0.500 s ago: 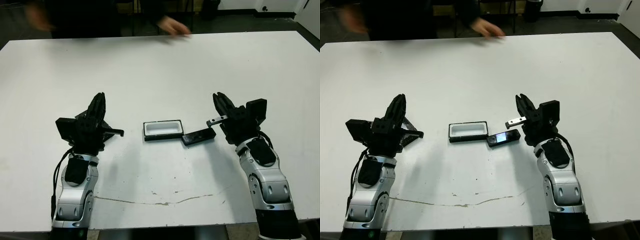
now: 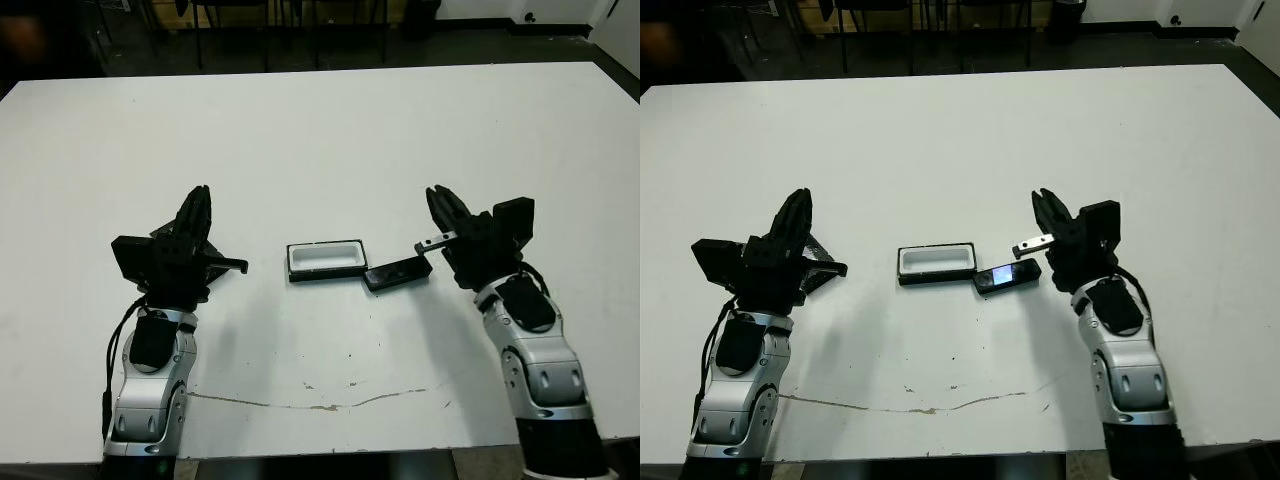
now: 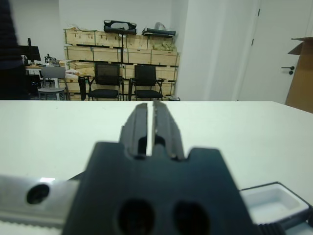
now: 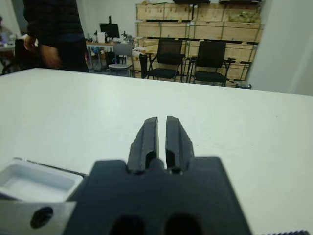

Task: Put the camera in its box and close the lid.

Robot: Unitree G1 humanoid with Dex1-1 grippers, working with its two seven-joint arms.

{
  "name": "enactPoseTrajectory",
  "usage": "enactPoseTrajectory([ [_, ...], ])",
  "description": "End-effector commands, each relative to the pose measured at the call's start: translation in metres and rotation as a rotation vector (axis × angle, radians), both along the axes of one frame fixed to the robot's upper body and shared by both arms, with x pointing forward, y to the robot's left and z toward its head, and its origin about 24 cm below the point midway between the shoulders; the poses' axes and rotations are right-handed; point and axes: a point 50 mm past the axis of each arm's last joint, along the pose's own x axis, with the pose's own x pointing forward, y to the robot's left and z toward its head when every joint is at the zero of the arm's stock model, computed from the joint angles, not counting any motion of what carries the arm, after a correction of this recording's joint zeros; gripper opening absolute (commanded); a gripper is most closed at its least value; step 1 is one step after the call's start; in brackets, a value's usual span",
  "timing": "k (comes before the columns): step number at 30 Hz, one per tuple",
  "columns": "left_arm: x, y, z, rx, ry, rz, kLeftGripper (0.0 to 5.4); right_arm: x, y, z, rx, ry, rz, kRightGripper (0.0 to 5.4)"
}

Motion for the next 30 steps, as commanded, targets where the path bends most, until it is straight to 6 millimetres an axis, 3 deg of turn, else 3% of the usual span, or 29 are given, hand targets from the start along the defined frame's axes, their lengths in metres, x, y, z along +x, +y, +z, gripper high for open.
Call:
enactPoseTrajectory([
  [1,-0.003,0.004,-0.005,0.017,0.025,0.017,0.02,0.018,-0.023,0.02,-0.048,-0.025,0.076,0.0],
  [6,-0.004,0.003,-0.005,0.02,0.026,0.012,0.02,0.049,-0.044,0.052,-0.2,-0.015,0.215,0.0],
  [9,-0.004,0.003,-0.005,0.016,0.029,0.013,0.02,0.066,-0.046,0.058,-0.288,0.02,0.298,0.0],
  [17,-0.004,0.003,-0.004,0.014,0.025,0.013,0.02,0.09,-0.04,0.042,-0.495,0.195,0.422,0.0],
  [30,-0.003,0.003,-0.003,0.028,0.023,0.016,0.02,0.087,-0.027,0.002,-0.611,0.444,0.567,0.0],
])
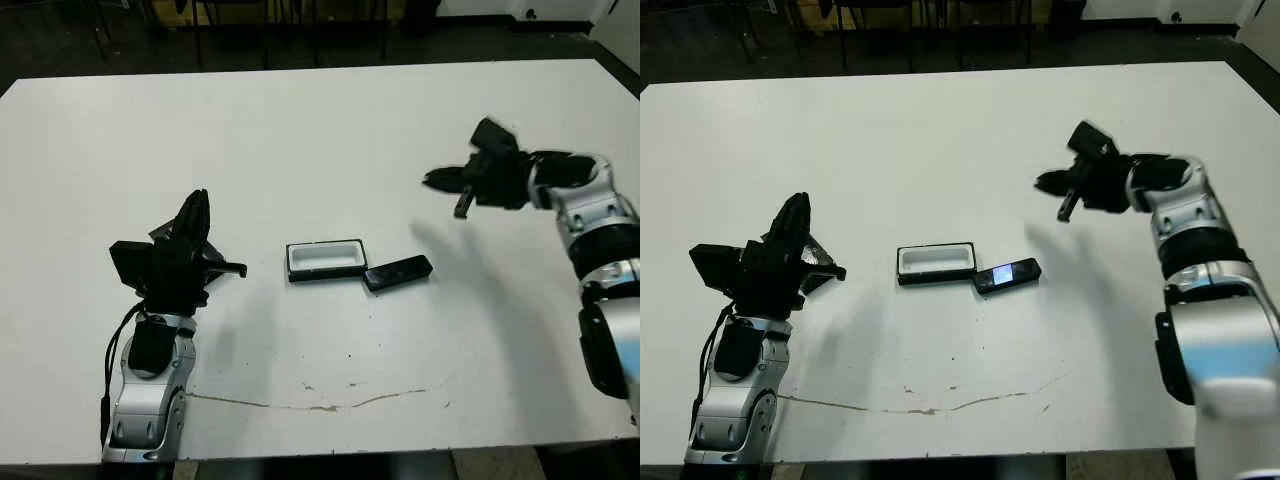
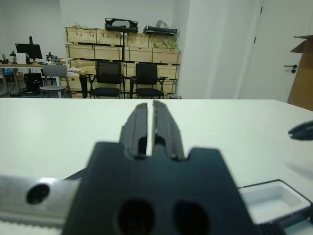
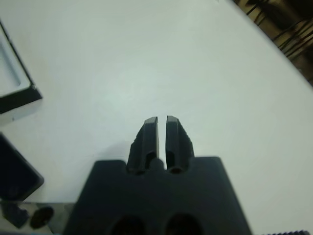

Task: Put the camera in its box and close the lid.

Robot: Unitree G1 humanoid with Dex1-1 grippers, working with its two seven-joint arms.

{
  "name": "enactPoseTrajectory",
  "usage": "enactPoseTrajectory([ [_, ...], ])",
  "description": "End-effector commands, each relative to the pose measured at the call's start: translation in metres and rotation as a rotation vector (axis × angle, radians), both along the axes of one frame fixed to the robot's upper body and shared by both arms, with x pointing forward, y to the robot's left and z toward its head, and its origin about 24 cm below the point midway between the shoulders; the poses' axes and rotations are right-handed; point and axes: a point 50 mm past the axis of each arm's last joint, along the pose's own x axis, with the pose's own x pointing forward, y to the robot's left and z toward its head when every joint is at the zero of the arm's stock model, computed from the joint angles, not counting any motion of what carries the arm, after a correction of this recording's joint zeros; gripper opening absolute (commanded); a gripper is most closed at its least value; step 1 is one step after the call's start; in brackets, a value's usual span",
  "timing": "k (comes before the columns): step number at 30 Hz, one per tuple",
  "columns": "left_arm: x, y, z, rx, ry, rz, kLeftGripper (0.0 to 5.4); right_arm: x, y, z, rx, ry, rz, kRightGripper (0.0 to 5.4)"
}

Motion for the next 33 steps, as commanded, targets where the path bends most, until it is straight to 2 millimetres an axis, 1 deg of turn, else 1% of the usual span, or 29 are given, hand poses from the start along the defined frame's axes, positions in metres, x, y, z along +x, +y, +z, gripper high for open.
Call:
enactPoseTrajectory([
  [1,0.0,0.002,-0.003,0.022,0.023,0.008,0.02,-0.003,0.005,-0.01,-0.04,0.057,0.034,0.0],
  [6,0.0,0.001,-0.004,0.007,0.027,0.003,0.02,-0.01,0.005,-0.021,-0.045,0.118,0.067,0.0],
  [17,-0.002,0.0,-0.007,0.016,0.033,0.011,0.02,-0.034,-0.003,-0.044,0.076,0.235,0.14,0.0],
  [23,-0.001,0.001,-0.008,0.017,0.037,0.008,0.02,-0.045,-0.004,-0.051,0.087,0.236,0.192,0.0],
  [30,-0.001,0.001,-0.008,0.012,0.04,0.01,0.02,-0.052,-0.003,-0.055,0.041,0.214,0.205,0.0],
  [33,-0.002,0.002,-0.007,0.018,0.034,0.011,0.02,-0.054,-0.004,-0.056,0.072,0.247,0.203,0.0],
])
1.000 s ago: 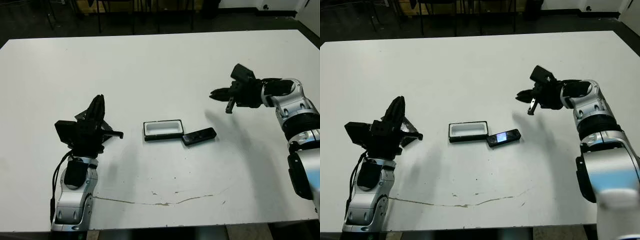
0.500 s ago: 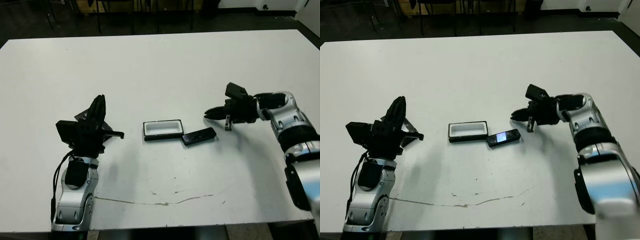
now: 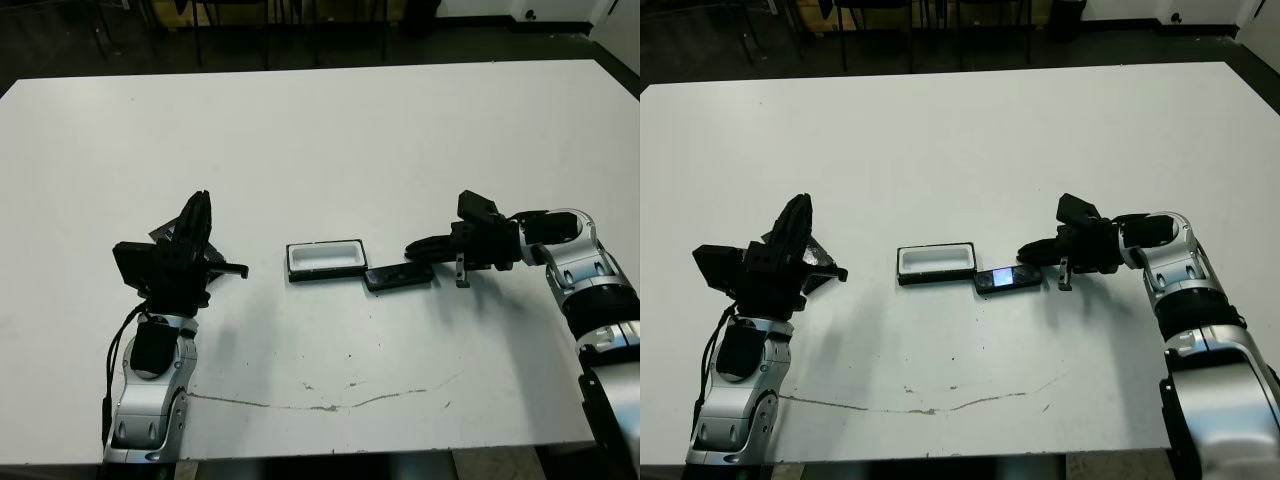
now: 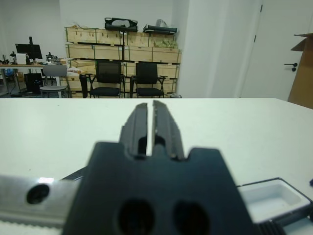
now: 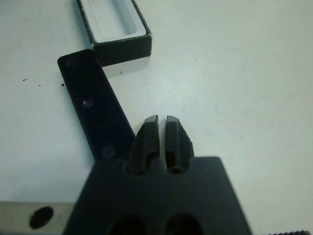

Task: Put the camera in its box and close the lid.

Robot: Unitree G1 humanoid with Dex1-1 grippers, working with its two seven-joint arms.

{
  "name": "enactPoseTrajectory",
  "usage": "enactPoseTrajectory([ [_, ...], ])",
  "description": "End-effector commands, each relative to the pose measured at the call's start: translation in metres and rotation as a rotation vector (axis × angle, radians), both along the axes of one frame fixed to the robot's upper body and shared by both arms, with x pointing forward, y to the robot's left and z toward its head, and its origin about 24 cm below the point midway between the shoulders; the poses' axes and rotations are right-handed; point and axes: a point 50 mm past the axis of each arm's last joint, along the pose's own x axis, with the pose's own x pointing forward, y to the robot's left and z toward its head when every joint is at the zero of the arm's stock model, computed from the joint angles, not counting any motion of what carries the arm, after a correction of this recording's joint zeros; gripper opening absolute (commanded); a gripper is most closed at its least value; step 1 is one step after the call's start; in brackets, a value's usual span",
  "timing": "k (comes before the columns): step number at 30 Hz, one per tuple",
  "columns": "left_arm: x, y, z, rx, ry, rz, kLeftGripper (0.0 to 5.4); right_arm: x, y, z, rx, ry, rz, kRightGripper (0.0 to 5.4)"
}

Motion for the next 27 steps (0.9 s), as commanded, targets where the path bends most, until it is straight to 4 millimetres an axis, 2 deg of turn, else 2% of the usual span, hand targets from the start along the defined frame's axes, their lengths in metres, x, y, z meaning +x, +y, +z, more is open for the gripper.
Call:
enactPoseTrajectory([
  [1,-0.002,0.003,-0.006,0.014,0.027,0.011,0.02,-0.009,-0.009,-0.011,-0.005,0.095,-0.019,0.0],
  [5,-0.002,0.004,-0.006,0.016,0.027,0.013,0.02,-0.013,-0.014,-0.009,0.019,0.139,-0.002,0.0],
  [8,-0.002,0.005,-0.006,0.017,0.029,0.012,0.02,-0.017,-0.021,-0.001,-0.033,0.221,-0.081,0.0],
  [16,-0.002,0.005,-0.005,0.014,0.035,0.014,0.02,-0.037,-0.021,0.018,-0.09,0.271,-0.119,0.0],
  [22,-0.002,0.006,-0.005,0.009,0.029,0.011,0.02,-0.046,-0.023,0.015,-0.007,0.333,-0.091,0.0],
  [27,-0.003,0.005,-0.005,0.013,0.034,0.014,0.02,-0.048,-0.021,0.016,-0.03,0.354,-0.08,0.0],
])
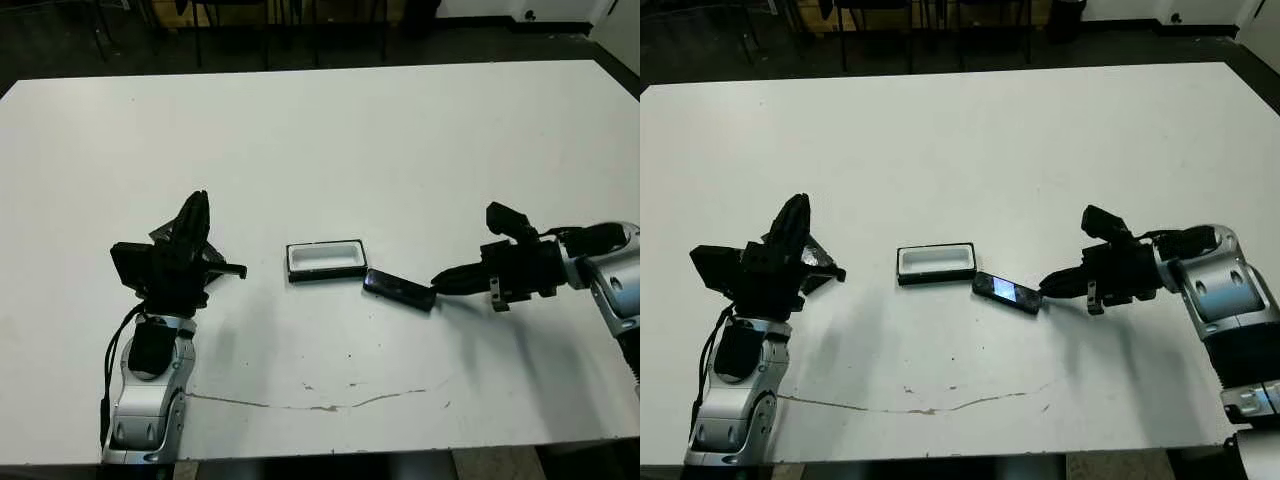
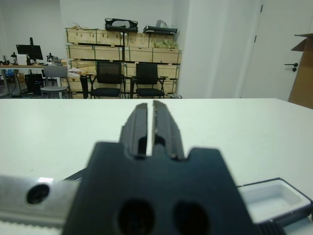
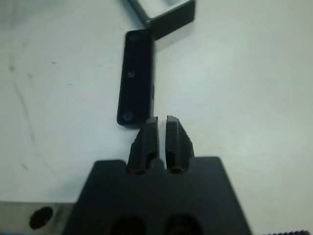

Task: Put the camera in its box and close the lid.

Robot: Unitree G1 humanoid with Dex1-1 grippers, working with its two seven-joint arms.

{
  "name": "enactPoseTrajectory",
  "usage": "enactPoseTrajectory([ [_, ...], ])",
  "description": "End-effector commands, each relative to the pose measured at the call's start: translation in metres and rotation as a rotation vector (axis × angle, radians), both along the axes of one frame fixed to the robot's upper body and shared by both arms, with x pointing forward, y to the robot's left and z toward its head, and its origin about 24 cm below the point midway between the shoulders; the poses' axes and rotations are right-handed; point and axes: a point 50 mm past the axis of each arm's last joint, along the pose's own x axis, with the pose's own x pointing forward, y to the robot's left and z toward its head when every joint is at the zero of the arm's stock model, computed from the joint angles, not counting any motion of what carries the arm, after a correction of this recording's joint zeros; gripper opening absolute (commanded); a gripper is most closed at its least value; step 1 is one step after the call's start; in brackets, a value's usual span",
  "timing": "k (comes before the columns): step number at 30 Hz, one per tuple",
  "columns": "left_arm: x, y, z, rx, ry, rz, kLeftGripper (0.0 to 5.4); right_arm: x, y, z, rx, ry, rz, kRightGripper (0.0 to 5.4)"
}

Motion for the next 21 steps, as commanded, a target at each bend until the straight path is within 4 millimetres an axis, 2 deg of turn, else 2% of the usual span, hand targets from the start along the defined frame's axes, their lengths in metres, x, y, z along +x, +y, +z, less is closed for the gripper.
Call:
enactPoseTrajectory([
  [1,-0.002,0.004,-0.005,0.01,0.037,0.011,0.02,-0.004,-0.002,-0.003,-0.016,0.035,-0.002,0.0],
  [7,-0.002,0.003,-0.006,0.007,0.04,0.011,0.02,-0.004,-0.003,-0.005,0.06,0.027,-0.003,0.0],
  [11,-0.002,0.003,-0.006,0.016,0.036,0.012,0.02,0.0,-0.013,0.008,0.007,-0.038,-0.062,0.0],
  [17,-0.003,0.004,-0.006,0.017,0.04,0.012,0.02,0.013,-0.046,0.016,0.146,-0.257,-0.218,0.0],
  [21,-0.003,0.004,-0.006,0.016,0.04,0.01,0.02,0.009,-0.055,0.032,0.265,-0.421,-0.336,0.0],
])
